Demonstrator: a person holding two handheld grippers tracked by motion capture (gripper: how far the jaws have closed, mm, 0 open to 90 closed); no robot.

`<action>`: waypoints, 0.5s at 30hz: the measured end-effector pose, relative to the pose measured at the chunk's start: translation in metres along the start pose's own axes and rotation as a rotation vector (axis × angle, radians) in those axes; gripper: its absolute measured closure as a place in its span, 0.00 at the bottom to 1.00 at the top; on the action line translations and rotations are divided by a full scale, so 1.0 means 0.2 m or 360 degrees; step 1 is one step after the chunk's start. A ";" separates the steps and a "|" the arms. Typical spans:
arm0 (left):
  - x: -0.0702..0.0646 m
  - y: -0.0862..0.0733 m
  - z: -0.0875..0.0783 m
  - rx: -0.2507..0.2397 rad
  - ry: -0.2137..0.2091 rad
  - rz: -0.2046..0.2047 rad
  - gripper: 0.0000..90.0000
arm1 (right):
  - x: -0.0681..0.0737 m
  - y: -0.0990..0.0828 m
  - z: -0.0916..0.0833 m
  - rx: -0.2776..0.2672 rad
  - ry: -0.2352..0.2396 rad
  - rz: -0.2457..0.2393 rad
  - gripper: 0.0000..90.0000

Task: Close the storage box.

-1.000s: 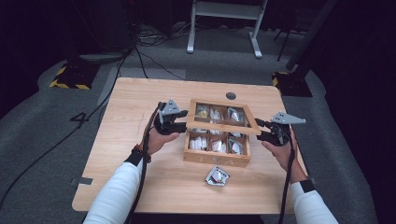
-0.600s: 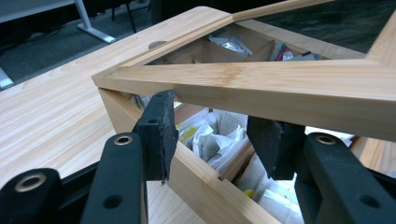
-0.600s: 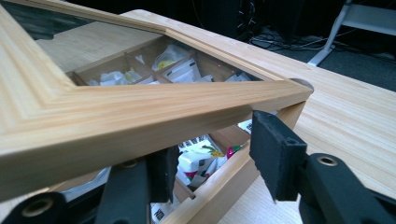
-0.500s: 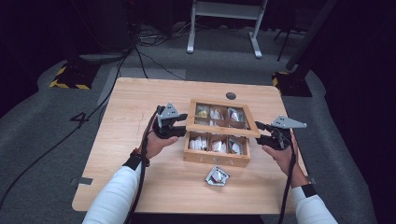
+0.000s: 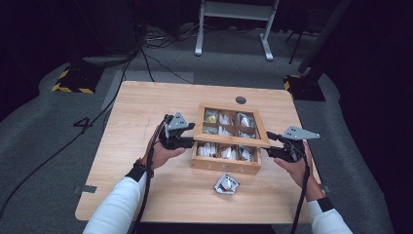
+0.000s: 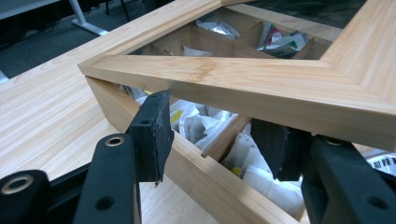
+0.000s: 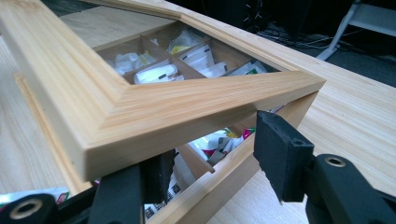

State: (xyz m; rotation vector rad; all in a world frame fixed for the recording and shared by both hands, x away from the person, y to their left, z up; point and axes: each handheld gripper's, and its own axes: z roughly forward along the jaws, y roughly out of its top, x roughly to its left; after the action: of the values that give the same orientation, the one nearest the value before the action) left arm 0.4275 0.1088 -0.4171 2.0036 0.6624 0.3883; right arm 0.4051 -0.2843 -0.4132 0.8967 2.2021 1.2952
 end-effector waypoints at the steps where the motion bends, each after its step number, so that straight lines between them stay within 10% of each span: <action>1: 0.00 0.00 0.00 0.0002 -0.0006 0.0002 0.53 | 0.00 0.00 0.00 0.0002 0.0004 -0.0003 0.54; 15: -0.04 -0.03 -0.02 0.0036 -0.0029 0.0030 0.51 | 0.05 -0.03 -0.02 0.0042 0.0002 -0.0038 0.53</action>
State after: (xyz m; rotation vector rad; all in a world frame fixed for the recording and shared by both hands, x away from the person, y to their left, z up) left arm 0.4169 0.1097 -0.4209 2.0337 0.6395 0.3753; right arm 0.3936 -0.2822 -0.4162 0.8766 2.2291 1.2589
